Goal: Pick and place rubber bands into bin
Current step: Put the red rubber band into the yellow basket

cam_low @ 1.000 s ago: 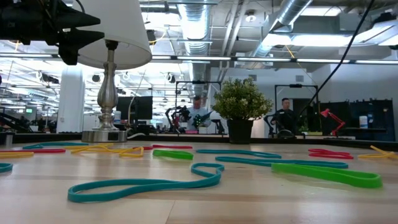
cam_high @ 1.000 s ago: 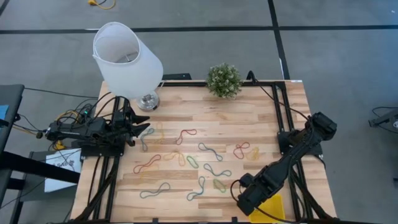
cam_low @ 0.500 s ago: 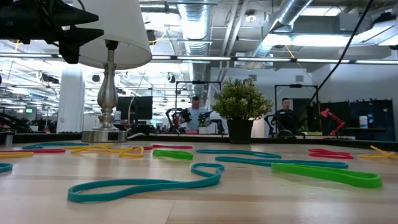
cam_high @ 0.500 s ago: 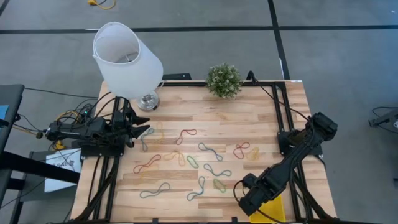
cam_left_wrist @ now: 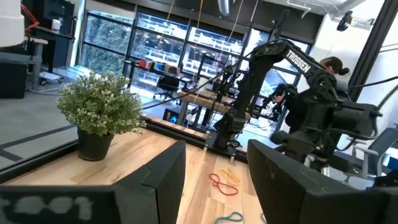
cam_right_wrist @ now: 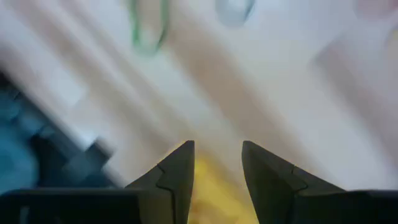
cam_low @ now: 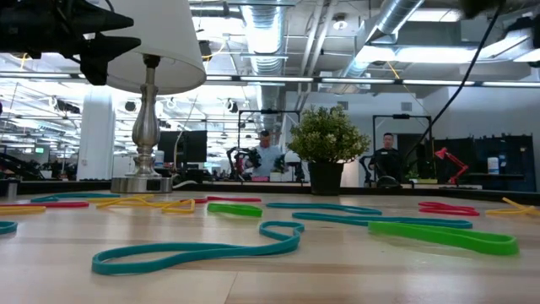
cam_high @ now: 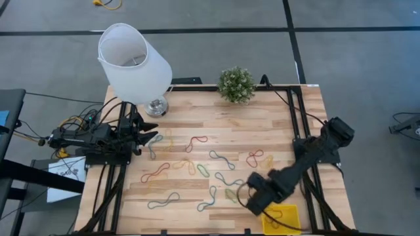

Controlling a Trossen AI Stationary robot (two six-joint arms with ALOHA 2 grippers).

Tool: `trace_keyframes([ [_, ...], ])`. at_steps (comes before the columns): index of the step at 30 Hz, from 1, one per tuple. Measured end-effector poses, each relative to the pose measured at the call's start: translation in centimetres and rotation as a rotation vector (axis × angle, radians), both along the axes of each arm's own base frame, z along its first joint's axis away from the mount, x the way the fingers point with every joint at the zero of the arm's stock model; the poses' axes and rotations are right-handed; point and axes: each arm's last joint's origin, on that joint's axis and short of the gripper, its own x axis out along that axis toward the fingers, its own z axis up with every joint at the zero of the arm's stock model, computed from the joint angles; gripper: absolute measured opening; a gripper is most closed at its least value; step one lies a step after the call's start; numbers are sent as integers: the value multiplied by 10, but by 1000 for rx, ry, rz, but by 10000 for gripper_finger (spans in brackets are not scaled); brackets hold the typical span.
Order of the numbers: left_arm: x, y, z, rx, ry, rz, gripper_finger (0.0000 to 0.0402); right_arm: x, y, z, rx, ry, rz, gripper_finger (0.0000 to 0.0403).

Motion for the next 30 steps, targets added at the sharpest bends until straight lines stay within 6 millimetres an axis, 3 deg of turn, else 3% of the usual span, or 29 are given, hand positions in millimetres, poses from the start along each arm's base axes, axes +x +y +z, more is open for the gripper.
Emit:
trace_keyframes([
  [5, 0, 0, 0, 0, 0, 0, 162, 20, -34, 0, -188, -67, 97, 128],
  [10, 0, 0, 0, 1, 1, 1, 162, 33, -71, -4, -229, -4, 21, 128],
  [17, 0, 0, -1, 2, 11, 0, 162, 25, -116, -28, -292, 183, -13, 127],
  [24, 0, 0, -1, 2, 15, -1, 162, 20, -138, -57, -252, 220, 107, 127],
  [30, 0, 0, -1, 2, 14, -1, 162, 20, -160, -62, -231, 254, 86, 127],
])
